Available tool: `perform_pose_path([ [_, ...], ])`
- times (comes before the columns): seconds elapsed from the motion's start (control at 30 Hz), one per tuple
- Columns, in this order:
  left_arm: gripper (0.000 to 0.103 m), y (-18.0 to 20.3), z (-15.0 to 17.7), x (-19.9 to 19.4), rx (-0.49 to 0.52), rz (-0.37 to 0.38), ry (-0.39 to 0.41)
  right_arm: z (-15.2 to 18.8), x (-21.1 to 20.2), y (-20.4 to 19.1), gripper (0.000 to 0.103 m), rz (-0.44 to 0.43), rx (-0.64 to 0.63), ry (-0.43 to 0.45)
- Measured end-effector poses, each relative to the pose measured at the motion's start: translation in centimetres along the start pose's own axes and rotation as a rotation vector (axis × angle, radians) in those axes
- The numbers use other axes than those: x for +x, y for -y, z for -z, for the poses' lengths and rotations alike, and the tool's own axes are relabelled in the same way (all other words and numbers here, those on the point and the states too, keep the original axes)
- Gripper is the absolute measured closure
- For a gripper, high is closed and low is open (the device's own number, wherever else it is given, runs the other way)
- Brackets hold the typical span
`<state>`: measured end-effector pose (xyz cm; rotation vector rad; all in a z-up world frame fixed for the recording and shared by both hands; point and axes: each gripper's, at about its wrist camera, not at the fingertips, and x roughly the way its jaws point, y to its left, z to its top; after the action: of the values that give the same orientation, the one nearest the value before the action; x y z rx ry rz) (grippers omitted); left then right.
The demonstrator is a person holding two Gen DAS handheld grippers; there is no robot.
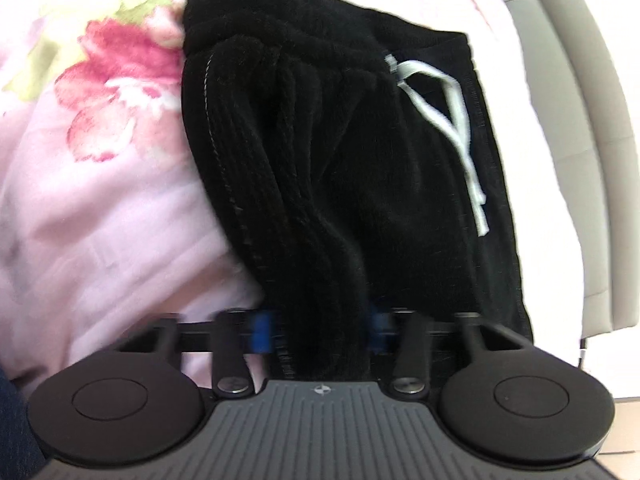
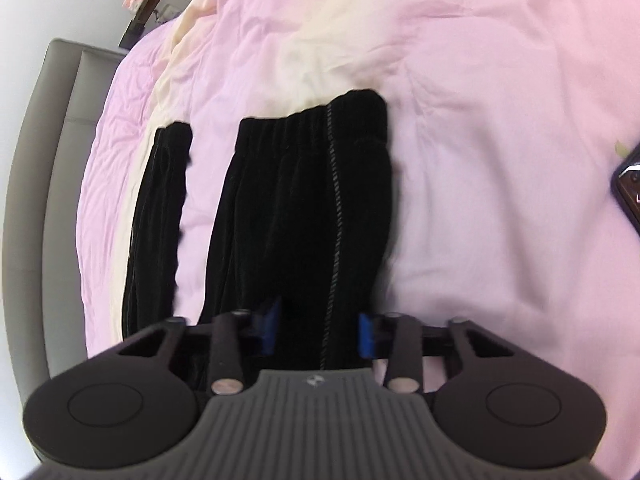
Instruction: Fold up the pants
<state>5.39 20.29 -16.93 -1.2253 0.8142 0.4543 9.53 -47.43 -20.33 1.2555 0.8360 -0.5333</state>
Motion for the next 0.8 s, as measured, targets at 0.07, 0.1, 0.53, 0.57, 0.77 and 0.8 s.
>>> perform_pose_path([
  [0.07,0.077,-0.1,0.0,-1.5,0.007,0.046,0.025,-0.2,-0.6,0.7,0.098,-0.046,0.044,0.019],
  [0.1,0.079,0.2,-0.1,-2.2,0.014,0.076,0.043,-0.3,-1.3,0.9,0.099,-0.081,0.055,0.039],
  [0.53,0.081,11.2,-2.9,-8.3,0.383,0.261,0.168,-0.4,-7.4,-8.7,0.1,-0.461,-0.08,0.276],
  [0.57,0.081,11.8,-3.3,-8.0,0.381,0.259,0.16,-0.4,-7.3,-9.2,0.1,-0.473,-0.065,0.282],
  [0.77,0.081,12.7,-4.4,-6.1,0.369,0.239,0.129,-0.5,-5.6,-11.3,0.1,-0.489,-0.03,0.29],
  [0.8,0.081,13.0,-4.5,-5.8,0.376,0.238,0.128,-0.7,-4.8,-11.4,0.1,-0.484,-0.025,0.285],
])
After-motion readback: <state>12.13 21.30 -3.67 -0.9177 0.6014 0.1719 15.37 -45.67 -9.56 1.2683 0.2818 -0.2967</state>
